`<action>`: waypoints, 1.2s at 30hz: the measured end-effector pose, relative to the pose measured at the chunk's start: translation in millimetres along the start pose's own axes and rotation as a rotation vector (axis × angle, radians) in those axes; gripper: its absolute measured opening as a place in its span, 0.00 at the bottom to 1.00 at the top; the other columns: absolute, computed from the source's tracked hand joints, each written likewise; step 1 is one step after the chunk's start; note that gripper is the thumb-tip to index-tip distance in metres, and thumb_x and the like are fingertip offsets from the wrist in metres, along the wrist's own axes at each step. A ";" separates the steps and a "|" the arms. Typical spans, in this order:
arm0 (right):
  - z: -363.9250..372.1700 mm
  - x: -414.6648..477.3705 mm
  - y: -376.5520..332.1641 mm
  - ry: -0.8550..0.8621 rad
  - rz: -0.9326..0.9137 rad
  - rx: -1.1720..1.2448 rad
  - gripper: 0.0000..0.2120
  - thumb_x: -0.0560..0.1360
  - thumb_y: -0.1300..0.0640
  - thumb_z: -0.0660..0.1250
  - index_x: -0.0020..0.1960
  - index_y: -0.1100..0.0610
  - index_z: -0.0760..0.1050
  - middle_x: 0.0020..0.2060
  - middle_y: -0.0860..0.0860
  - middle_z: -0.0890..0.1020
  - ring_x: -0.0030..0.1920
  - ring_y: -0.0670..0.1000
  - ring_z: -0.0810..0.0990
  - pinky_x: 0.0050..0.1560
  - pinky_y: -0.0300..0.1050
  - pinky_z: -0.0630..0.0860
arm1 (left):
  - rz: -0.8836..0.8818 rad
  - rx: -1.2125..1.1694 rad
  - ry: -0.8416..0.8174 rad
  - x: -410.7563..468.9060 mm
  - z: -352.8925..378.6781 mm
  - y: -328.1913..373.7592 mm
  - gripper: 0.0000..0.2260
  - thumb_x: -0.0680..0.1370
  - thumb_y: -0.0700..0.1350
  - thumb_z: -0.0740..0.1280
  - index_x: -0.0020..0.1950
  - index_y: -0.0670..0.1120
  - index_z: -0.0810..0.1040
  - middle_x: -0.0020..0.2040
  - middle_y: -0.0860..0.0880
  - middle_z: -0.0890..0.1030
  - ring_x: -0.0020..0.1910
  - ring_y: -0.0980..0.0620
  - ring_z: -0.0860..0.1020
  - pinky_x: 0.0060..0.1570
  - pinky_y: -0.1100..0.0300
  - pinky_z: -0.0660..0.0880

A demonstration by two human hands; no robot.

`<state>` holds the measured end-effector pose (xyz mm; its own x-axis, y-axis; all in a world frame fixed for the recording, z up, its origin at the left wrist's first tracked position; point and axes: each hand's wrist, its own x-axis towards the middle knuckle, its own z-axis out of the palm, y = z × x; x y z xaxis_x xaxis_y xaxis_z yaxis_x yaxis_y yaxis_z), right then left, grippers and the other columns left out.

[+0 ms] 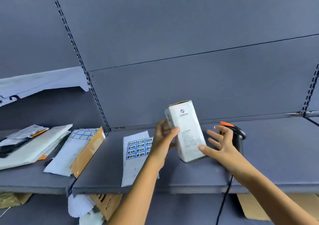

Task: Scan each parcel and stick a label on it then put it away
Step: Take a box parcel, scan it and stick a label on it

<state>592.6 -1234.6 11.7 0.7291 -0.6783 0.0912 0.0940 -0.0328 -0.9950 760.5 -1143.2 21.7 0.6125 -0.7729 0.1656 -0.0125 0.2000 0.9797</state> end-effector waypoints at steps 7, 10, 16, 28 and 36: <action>42.9 26.8 20.1 0.235 -0.182 -0.306 0.39 0.66 0.60 0.76 0.62 0.44 0.51 0.58 0.35 0.68 0.54 0.37 0.76 0.48 0.45 0.80 | 0.087 0.277 0.127 30.8 15.0 -20.6 0.28 0.67 0.48 0.75 0.61 0.56 0.63 0.60 0.50 0.74 0.55 0.59 0.74 0.51 0.64 0.75; 42.8 32.3 29.9 0.255 -0.156 -0.269 0.36 0.67 0.63 0.75 0.61 0.46 0.54 0.57 0.37 0.71 0.54 0.41 0.78 0.42 0.44 0.81 | 0.089 0.321 0.158 33.8 13.2 -31.5 0.28 0.68 0.49 0.76 0.62 0.55 0.65 0.60 0.51 0.73 0.57 0.56 0.73 0.53 0.61 0.73; 23.9 44.2 29.8 0.149 0.004 0.152 0.34 0.67 0.67 0.74 0.61 0.46 0.58 0.60 0.47 0.77 0.49 0.50 0.83 0.44 0.47 0.80 | -0.125 -0.060 -0.022 32.2 -6.6 -39.1 0.30 0.65 0.56 0.71 0.65 0.50 0.70 0.56 0.49 0.82 0.53 0.50 0.81 0.51 0.54 0.79; 45.6 45.7 42.5 0.211 -0.085 0.108 0.24 0.72 0.62 0.71 0.58 0.46 0.61 0.67 0.51 0.70 0.61 0.46 0.77 0.54 0.44 0.77 | 0.111 0.357 0.110 30.1 -3.1 -67.3 0.32 0.69 0.48 0.75 0.67 0.58 0.62 0.63 0.55 0.73 0.60 0.56 0.74 0.55 0.55 0.78; 41.8 40.8 39.6 0.336 -0.086 0.093 0.29 0.73 0.61 0.70 0.67 0.51 0.58 0.63 0.35 0.70 0.55 0.38 0.77 0.44 0.35 0.78 | 0.157 0.566 -0.090 34.4 -10.5 -62.1 0.43 0.63 0.53 0.76 0.73 0.59 0.59 0.65 0.55 0.70 0.63 0.57 0.70 0.61 0.54 0.73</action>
<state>654.4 -1232.9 -22.4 0.4535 -0.8801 0.1404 0.2175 -0.0434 -0.9751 790.6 -1175.9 -34.6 0.5002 -0.8130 0.2980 -0.5322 -0.0171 0.8464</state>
